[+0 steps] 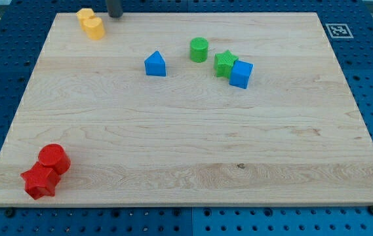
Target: Move the arm to the right of the yellow hexagon
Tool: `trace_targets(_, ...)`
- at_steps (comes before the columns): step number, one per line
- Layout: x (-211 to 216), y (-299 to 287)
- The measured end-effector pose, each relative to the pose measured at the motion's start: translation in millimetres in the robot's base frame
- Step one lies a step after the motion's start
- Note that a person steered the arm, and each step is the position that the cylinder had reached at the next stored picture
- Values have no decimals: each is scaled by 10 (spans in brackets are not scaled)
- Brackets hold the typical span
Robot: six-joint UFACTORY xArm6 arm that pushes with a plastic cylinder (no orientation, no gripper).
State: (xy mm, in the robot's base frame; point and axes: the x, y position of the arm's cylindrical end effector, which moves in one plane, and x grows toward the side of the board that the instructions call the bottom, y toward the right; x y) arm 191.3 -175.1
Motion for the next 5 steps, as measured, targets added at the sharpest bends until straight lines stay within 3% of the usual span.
trace_targets(5,2,-316)
